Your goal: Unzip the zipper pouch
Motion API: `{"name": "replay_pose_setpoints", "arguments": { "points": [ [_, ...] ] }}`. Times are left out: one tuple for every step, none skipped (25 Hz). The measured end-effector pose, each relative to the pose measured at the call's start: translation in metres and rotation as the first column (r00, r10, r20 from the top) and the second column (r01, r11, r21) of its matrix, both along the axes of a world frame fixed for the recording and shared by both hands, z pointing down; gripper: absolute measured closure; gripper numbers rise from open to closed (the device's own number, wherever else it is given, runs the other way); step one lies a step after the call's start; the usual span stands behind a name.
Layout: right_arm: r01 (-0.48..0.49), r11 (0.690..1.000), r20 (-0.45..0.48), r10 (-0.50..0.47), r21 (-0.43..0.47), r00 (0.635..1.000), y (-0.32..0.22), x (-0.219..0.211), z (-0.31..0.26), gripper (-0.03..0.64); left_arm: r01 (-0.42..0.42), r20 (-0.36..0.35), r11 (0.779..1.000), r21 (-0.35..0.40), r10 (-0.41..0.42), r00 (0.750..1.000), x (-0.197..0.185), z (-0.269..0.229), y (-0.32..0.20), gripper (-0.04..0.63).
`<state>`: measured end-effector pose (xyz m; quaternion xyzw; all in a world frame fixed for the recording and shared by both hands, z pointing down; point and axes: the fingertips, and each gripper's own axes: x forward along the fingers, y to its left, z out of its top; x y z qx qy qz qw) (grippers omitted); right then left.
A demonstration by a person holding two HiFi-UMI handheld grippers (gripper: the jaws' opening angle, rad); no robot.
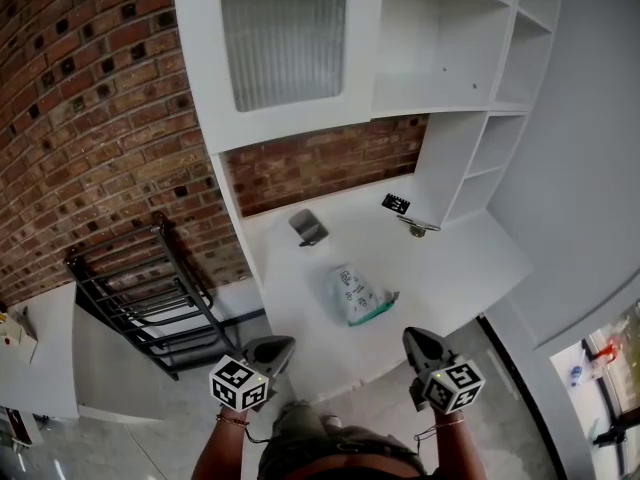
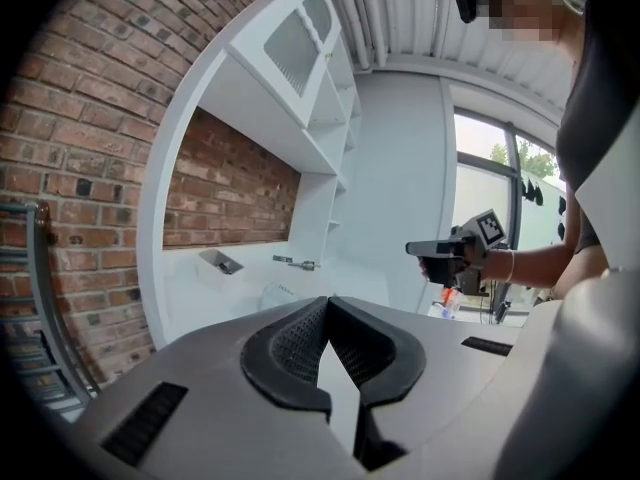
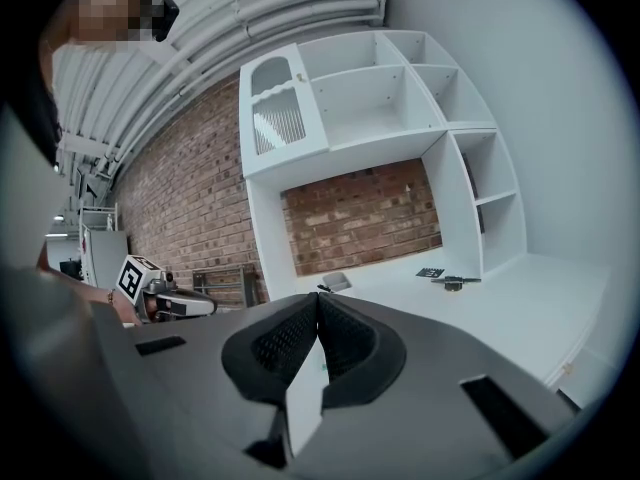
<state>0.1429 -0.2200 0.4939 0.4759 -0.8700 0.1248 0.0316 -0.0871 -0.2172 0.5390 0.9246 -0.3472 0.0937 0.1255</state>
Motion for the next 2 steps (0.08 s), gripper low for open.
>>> {"name": "replay_pose_setpoints", "arguments": {
  "points": [
    [0.0, 1.0, -0.007, 0.0, -0.005, 1.0, 0.0009, 0.0, -0.0003, 0.617, -0.005, 0.013, 1.0, 0.002, 0.005, 1.0, 0.0013, 0.0005, 0.0005, 0.592],
    [0.0, 1.0, -0.014, 0.0, -0.01, 1.0, 0.002, 0.0, -0.0005, 0.617, -0.009, 0.026, 1.0, 0.005, 0.009, 1.0, 0.0026, 0.0009, 0.0011, 0.592]
  ]
}}
